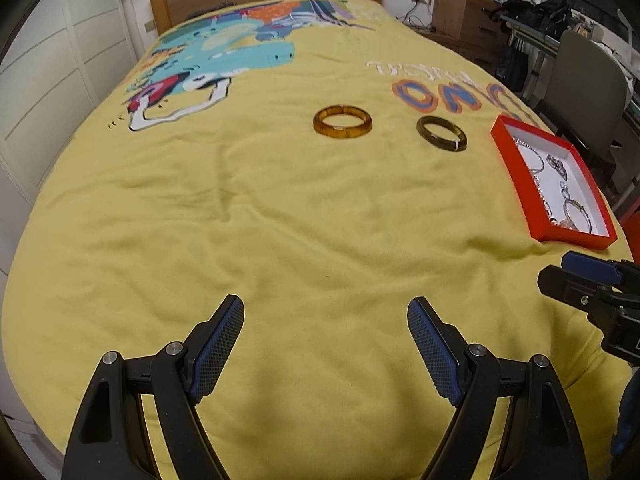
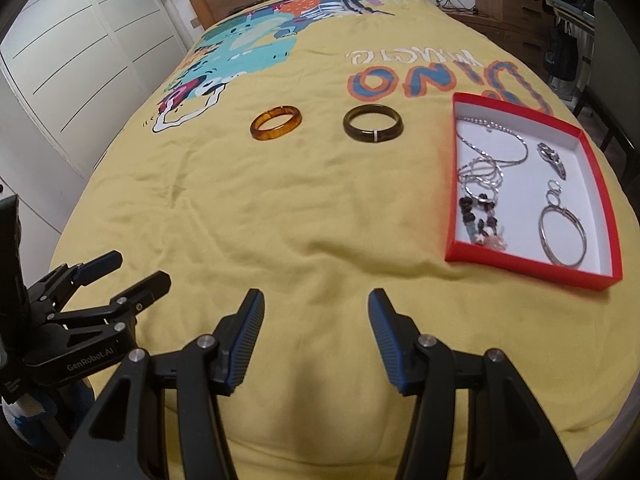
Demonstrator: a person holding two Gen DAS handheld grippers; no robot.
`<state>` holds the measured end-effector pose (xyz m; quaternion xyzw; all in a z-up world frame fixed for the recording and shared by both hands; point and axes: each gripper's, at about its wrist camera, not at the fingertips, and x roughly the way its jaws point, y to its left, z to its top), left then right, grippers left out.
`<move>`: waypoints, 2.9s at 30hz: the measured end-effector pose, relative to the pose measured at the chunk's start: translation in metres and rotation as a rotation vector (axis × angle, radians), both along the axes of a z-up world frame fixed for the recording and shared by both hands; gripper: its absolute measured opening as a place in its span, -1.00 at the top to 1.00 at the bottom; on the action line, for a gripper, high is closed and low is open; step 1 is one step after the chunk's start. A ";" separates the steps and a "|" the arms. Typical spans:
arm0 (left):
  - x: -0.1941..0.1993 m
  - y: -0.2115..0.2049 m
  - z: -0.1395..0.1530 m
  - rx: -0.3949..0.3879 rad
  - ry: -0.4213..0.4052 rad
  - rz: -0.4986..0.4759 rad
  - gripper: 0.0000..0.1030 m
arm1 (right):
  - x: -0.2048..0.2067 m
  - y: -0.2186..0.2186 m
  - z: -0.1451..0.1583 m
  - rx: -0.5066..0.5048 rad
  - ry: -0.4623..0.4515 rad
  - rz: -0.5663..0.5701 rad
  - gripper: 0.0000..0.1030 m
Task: Organize jewelry
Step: 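Withdraw both open tools and move toward the amber and dark-brown bangles, then grasp the amber bangle with left tool while right tool grasps the dark-brown bangle, then carry the amber and dark-brown bangles with both tools over the red box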
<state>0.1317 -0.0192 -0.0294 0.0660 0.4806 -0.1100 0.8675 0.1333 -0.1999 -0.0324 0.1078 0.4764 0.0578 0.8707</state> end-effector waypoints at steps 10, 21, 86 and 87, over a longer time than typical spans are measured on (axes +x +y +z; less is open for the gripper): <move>0.056 -0.001 -0.019 -0.022 0.059 0.034 -0.61 | 0.049 -0.021 -0.007 0.008 -0.006 0.001 -0.01; 0.175 -0.006 -0.012 -0.071 0.030 0.079 -0.50 | 0.146 -0.052 0.003 -0.060 -0.041 -0.013 0.00; 0.016 0.006 0.041 -0.111 -0.054 0.024 0.80 | -0.017 -0.058 0.043 -0.058 -0.121 -0.097 0.85; 0.013 0.004 0.043 -0.111 -0.058 0.019 0.80 | -0.022 -0.061 0.044 -0.060 -0.124 -0.104 0.85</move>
